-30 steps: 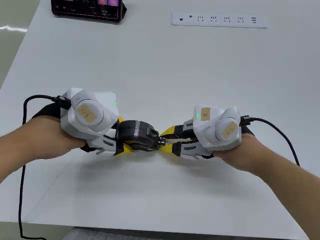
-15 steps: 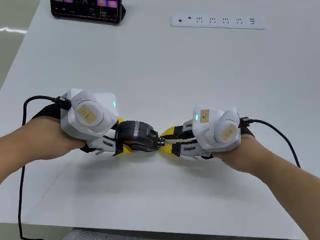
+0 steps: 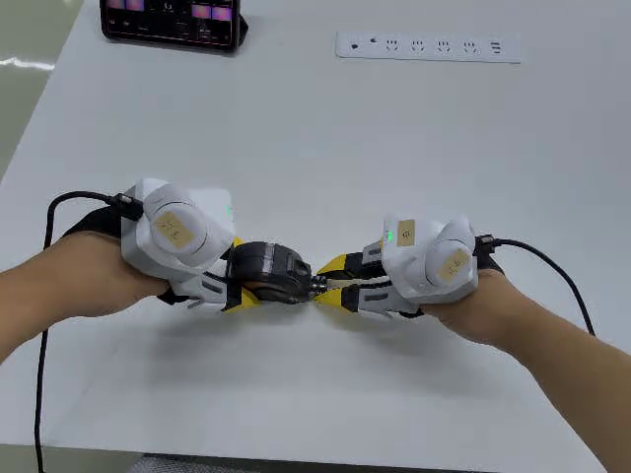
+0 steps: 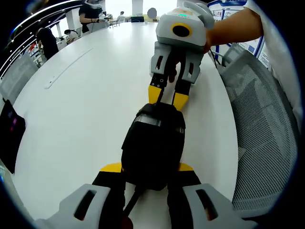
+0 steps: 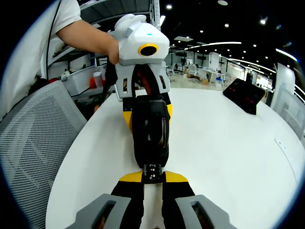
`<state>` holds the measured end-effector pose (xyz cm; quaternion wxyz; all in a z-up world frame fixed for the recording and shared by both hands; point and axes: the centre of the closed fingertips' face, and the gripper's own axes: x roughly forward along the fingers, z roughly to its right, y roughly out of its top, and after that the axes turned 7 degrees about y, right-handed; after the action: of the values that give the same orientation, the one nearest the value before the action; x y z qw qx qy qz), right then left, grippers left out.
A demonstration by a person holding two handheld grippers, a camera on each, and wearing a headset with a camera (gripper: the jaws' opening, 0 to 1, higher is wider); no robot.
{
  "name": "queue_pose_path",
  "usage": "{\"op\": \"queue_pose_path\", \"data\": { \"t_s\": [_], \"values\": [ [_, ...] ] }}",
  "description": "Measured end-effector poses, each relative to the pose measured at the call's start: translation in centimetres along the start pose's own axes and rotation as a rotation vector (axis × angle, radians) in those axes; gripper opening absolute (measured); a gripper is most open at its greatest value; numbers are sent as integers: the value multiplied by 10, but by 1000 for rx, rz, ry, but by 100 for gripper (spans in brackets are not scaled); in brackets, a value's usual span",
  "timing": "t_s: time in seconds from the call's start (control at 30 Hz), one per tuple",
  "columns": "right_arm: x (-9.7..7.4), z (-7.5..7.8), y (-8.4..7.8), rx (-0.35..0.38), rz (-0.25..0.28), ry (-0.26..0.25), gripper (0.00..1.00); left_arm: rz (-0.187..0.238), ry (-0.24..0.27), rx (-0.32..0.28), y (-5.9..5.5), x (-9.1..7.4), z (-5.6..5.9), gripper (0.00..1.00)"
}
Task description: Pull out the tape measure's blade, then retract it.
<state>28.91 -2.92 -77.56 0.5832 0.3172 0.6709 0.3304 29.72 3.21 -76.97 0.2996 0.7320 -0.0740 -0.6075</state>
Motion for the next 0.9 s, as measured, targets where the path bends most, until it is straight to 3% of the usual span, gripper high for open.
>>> {"op": "queue_pose_path", "data": {
  "t_s": [0.9],
  "values": [
    [-29, -3, -21, 24, -32, -19, 10, -2, 2, 5, 0, 0, 0, 29]
  ]
}}
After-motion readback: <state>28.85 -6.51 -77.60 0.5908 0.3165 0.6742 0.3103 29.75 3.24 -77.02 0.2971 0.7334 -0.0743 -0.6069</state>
